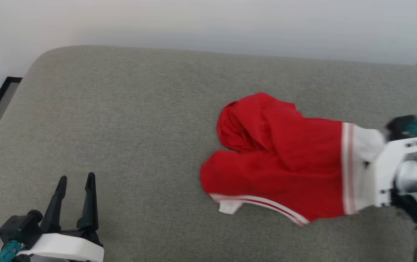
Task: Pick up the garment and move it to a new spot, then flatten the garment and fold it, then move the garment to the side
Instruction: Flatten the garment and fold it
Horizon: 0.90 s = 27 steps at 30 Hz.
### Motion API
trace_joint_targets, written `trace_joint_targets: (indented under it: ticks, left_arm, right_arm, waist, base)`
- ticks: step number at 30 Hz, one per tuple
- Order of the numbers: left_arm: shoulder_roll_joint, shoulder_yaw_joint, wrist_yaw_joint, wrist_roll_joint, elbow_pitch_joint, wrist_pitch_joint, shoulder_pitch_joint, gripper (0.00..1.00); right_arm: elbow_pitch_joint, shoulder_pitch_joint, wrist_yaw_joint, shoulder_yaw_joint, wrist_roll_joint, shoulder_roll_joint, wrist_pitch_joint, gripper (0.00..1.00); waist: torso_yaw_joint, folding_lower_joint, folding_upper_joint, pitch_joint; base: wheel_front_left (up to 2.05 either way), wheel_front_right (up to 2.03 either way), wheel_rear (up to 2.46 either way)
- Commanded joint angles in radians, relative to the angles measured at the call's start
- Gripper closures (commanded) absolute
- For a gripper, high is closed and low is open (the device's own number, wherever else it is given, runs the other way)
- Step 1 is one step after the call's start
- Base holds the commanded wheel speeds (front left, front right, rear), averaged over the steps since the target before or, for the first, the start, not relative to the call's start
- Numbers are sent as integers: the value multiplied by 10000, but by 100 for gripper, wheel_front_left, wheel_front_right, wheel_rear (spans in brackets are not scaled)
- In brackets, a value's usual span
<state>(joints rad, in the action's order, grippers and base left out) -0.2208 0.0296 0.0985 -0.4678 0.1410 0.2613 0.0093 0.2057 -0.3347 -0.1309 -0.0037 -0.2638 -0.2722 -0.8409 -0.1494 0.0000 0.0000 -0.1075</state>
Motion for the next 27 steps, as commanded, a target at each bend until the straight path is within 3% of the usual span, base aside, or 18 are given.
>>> trace_joint_targets:
  ticks: [1,10,15,16,17,18,27]
  left_arm:
    - [25,-48,61,109,-6,54,-3,0]
    - [102,59,218,219,139,55,-428,0]
    - [28,167,253,241,303,55,-651,0]
    - [8,212,267,229,334,55,-705,0]
    - [-12,259,277,187,369,55,-766,0]
    - [-65,335,289,139,428,54,-814,0]
    - [-881,1206,315,-783,356,-1104,-1457,0]
  right_arm:
    - [-64,122,1,-313,30,-51,-59,100]
    - [1046,-7,1,-1857,646,244,5,100]
    - [2235,-394,0,-1866,830,468,546,100]
    - [2474,-480,0,-1884,848,533,659,94]
    - [2673,-570,0,-1868,883,563,804,58]
    - [2836,-684,0,-1850,910,583,949,0]
    - [2795,-1118,1,-1359,676,461,1422,0]
  waist:
    - [87,0,0,-79]
    - [45,0,0,-395]
    - [-27,0,0,-548]
    - [-31,0,0,-566]
    - [-35,0,0,-581]
    - [-31,0,0,-590]
    - [423,0,0,-433]
  base:
    - [0,0,0]
    - [0,0,0]
    - [0,0,0]
    - [0,0,0]
    - [0,0,0]
    - [0,0,0]
    - [0,0,0]
